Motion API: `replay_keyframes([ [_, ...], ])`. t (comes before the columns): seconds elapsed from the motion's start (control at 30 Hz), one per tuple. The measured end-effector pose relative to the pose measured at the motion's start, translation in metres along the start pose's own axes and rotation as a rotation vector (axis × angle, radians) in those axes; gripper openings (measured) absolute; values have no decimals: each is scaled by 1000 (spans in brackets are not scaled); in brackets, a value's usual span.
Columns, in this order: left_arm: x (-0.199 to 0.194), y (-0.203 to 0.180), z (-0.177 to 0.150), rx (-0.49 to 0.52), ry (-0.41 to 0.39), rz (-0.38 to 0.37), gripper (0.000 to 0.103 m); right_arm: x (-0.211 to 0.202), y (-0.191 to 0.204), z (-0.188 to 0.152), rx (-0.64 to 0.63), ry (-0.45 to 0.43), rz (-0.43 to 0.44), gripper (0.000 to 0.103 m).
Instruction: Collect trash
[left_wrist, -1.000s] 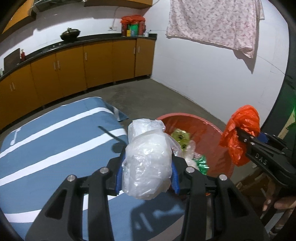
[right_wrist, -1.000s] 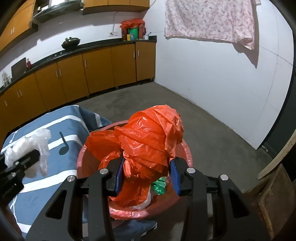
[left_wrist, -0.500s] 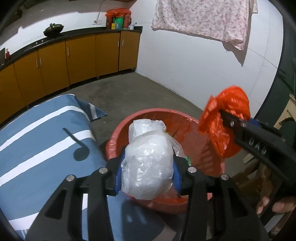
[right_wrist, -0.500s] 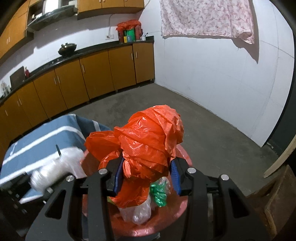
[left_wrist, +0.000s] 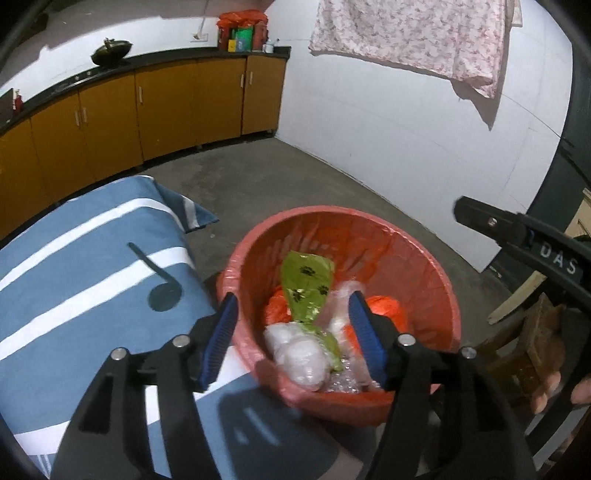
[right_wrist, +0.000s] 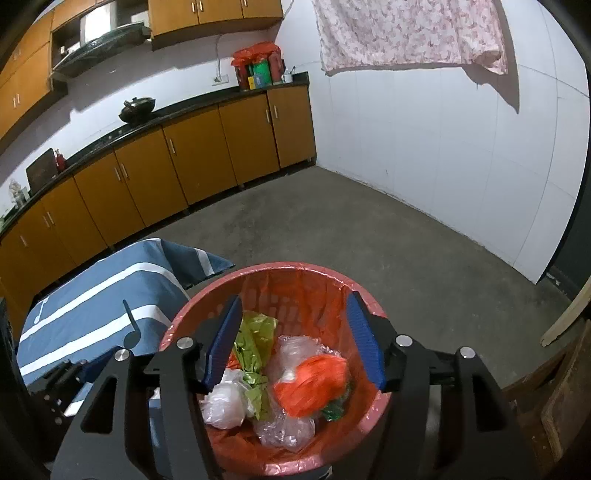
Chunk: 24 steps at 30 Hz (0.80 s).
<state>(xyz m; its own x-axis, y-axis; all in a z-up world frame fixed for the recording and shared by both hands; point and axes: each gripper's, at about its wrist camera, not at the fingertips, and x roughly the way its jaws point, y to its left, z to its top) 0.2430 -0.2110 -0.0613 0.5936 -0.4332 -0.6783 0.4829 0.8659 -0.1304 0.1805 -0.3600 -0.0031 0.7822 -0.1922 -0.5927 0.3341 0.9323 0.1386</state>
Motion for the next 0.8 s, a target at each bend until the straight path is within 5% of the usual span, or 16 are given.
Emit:
replay_keyframes([
  [0.07, -14, 6, -1, -2, -33, 24, 73, -18, 2, -3, -7, -63, -30, 94],
  [0.13, -31, 12, -3, -1, -75, 50, 81, -39, 6, -7, -28, -136, -65, 101],
  [0.33, -106, 30, -24, 16, -247, 205, 99, -86, 31, -25, -166, -250, -218, 101],
  [0.5, -158, 38, -48, 35, -319, 327, 99, -120, 41, -46, -175, -289, -169, 101],
  [0.8, -222, 52, -97, -58, -319, 390, 99, -158, 54, -79, -165, -263, -94, 101],
])
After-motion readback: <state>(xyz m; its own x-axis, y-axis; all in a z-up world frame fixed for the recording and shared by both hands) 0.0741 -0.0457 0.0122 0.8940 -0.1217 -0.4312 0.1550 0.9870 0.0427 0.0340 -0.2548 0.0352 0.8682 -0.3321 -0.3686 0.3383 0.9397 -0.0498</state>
